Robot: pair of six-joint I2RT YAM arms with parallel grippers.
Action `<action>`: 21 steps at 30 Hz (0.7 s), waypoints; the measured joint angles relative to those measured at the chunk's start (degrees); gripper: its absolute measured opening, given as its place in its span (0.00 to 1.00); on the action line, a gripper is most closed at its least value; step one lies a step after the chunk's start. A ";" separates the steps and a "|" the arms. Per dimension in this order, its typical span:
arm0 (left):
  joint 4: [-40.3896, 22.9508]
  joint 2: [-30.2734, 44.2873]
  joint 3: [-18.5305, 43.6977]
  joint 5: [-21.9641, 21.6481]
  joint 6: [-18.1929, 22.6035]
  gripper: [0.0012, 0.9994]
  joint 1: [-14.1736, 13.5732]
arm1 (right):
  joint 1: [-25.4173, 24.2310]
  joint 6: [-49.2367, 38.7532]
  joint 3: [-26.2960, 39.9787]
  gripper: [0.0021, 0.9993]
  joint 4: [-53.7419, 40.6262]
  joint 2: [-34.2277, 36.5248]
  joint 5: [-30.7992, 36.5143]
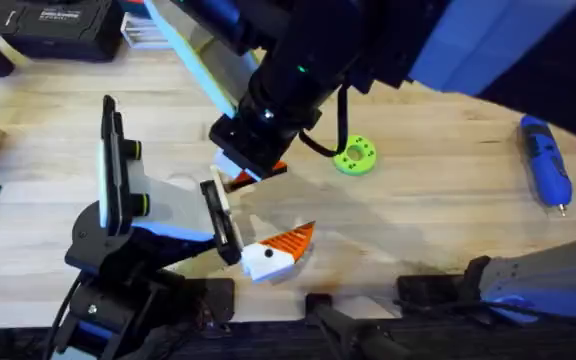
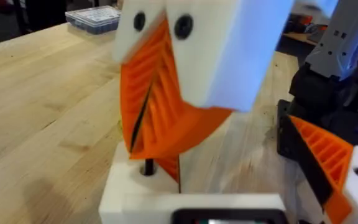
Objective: Pick up the gripper from the table and insert it into the empty holder that is missing its gripper. Then pick up a screw, insert it into the mounting hole, and use the screwdriver to tighten it. Finally, clean up the table by picking up the vegetable and placing it into the bucket.
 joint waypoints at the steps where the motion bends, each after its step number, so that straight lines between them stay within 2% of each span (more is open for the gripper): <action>1: 0.00 0.00 0.00 0.00 -0.01 0.99 0.00 | 0.00 0.00 0.00 0.00 -0.04 0.04 -0.04; 2: 0.00 0.00 0.00 0.01 0.02 0.99 0.00 | -0.02 0.02 0.00 0.01 -0.02 0.04 -0.13; 3: 0.00 0.00 0.00 0.00 0.09 0.99 0.00 | 0.00 0.08 0.00 0.05 -0.12 0.09 -0.23; 4: 0.00 0.00 0.00 0.00 0.13 0.99 0.00 | 0.00 0.07 0.00 0.15 -0.23 0.13 -0.32; 9: 0.00 0.00 0.00 -0.12 0.26 0.99 0.00 | -0.31 0.00 0.00 0.86 -0.64 0.46 0.45; 10: 0.00 0.00 0.00 -0.20 0.19 0.99 0.00 | -0.69 -0.21 0.00 0.96 -0.80 0.46 1.03; 17: 0.02 0.00 0.00 -0.09 0.33 0.99 0.00 | -1.71 -0.20 0.00 1.00 -2.82 -0.54 0.83; 21: 0.02 0.00 0.00 -0.05 0.35 0.99 0.00 | -3.59 -0.12 -0.02 0.99 -5.74 -4.68 1.02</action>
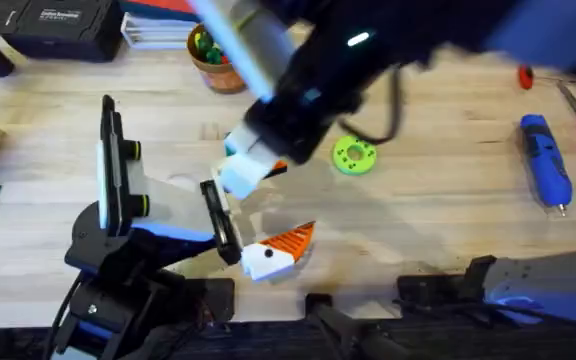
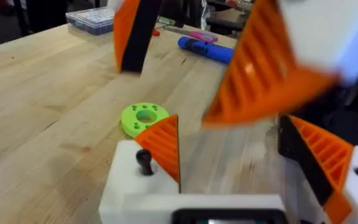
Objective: Pick up the gripper from the table and insert it into the empty holder that is missing its gripper. Then pick up a screw, insert it into the mounting hole, and use the screwdriver to tighten it. Finally, clean up the table by picking up the vegetable and placing it into the bucket.
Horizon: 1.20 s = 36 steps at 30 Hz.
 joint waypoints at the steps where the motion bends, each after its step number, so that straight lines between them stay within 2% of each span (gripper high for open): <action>1: 0.00 0.00 0.00 0.00 0.02 0.99 0.00 | -0.72 0.12 -0.05 0.99 -0.46 -1.43 0.16; 6: 0.00 0.00 0.00 0.02 0.15 0.99 0.00 | -4.74 1.37 -5.00 0.99 0.72 -11.57 0.58; 12: 0.00 0.00 0.00 0.03 0.17 0.99 0.00 | -8.31 3.35 -18.85 0.99 4.42 -23.63 -0.90; 17: 0.00 0.00 0.00 0.04 0.17 0.99 0.00 | -8.76 3.24 -26.75 0.99 4.78 -33.34 -4.91; 25: 0.00 0.00 0.00 0.04 0.17 0.99 0.00 | -8.76 0.01 -29.65 0.99 0.14 -46.35 -10.79; 31: -0.02 0.00 0.00 0.05 0.09 0.98 0.00 | -8.76 -3.83 -29.99 0.99 -1.65 -47.74 -12.61; 32: 0.00 0.01 0.00 0.03 0.11 0.90 0.00 | -8.76 -4.18 -30.09 0.99 -1.70 -47.76 -12.64; 36: 0.00 0.00 0.00 0.04 0.20 0.30 0.00 | -8.76 -4.82 -30.16 0.99 -1.72 -47.76 -12.71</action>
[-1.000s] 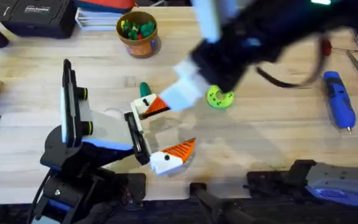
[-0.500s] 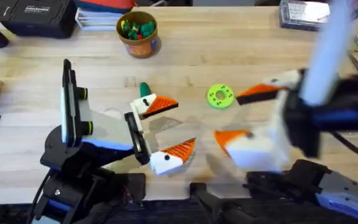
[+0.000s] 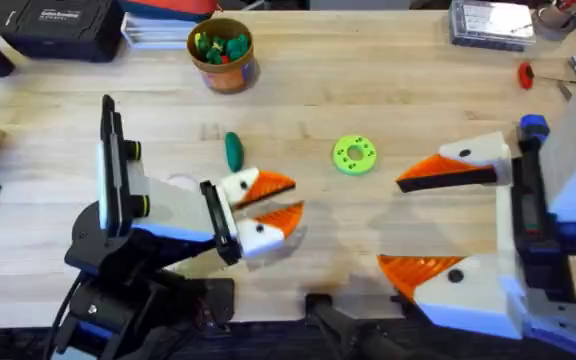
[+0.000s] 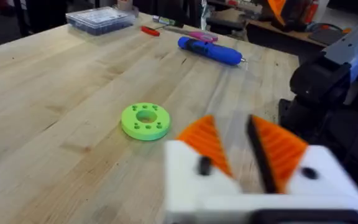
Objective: Pick up the gripper from the table and insert it into the empty holder that is missing its gripper. Then pick up a screw, insert it into the mounting hole, and use the screwdriver to tighten it. Finally, clean up the table by picking up the vegetable and placing it into the bucket.
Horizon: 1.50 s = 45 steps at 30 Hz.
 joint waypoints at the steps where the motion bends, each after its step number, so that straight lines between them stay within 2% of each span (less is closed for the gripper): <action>1: 0.00 0.00 0.00 0.00 0.00 0.15 0.00 | 0.00 -0.02 0.00 0.99 0.00 0.02 -0.07; 2: 0.01 0.00 0.00 -0.02 0.23 0.04 0.00 | 0.00 -0.07 0.00 0.99 0.00 0.02 -0.09; 3: 0.01 0.00 0.00 -0.01 0.22 0.01 0.00 | 0.00 -0.16 0.00 0.99 -0.01 0.02 -0.09; 10: 0.00 0.00 0.00 0.00 0.20 0.00 0.00 | 0.00 -0.20 0.00 0.99 0.19 0.00 -0.07; 14: 0.00 0.00 0.00 0.00 0.20 0.00 0.00 | -0.92 3.25 0.00 0.99 0.28 0.39 3.74; 21: 0.00 0.00 0.00 0.00 0.20 0.00 0.00 | -9.00 5.20 0.00 0.99 0.99 5.11 6.63; 25: 0.00 0.00 0.00 0.00 0.20 0.00 0.00 | -17.17 5.18 0.00 0.99 2.47 8.23 7.27; 32: 0.00 0.00 0.00 0.00 0.20 0.00 0.00 | -37.78 4.67 0.00 0.99 4.79 12.68 10.71; 38: 0.00 0.00 0.00 0.00 0.20 0.00 0.00 | -54.97 -1.92 0.00 0.99 11.63 18.42 11.81; 45: 0.00 0.00 0.00 0.00 0.20 0.00 0.00 | -70.79 -10.65 0.00 0.99 18.54 26.42 13.31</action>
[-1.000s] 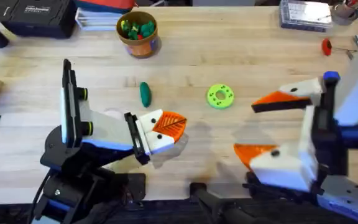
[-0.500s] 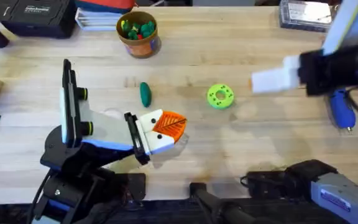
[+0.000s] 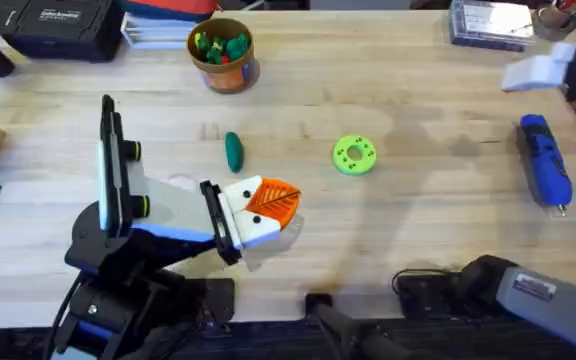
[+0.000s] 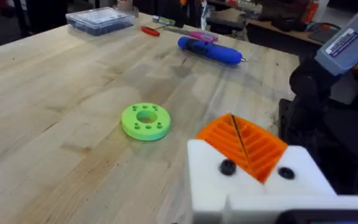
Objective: Pick up the gripper from the table and insert it into the empty holder that is missing its gripper. Then pick up a screw, insert it into the mounting hole, and use the screwdriver to tighten it. Finally, clean up the table by picking up the vegetable and placing it into the bucket.
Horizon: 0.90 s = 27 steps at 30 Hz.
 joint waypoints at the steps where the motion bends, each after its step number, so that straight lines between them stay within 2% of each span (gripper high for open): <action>1: 0.00 0.00 0.00 0.00 0.00 0.00 0.00 | -1.66 -1.49 0.00 0.99 0.59 1.60 0.18; 6: 0.00 0.00 0.00 0.00 0.00 0.00 0.00 | -7.92 -9.30 0.00 0.99 2.01 11.08 0.67; 12: 0.00 0.00 0.00 0.00 0.00 0.00 0.00 | -12.07 -19.47 -0.07 0.99 2.46 19.59 1.06; 16: 0.00 0.00 0.00 0.00 0.00 0.00 0.00 | -13.64 -23.49 -0.09 0.99 5.75 22.90 2.12; 27: 0.00 0.00 0.00 0.00 0.00 0.00 0.00 | -14.84 -26.91 -0.09 0.99 13.00 27.51 3.89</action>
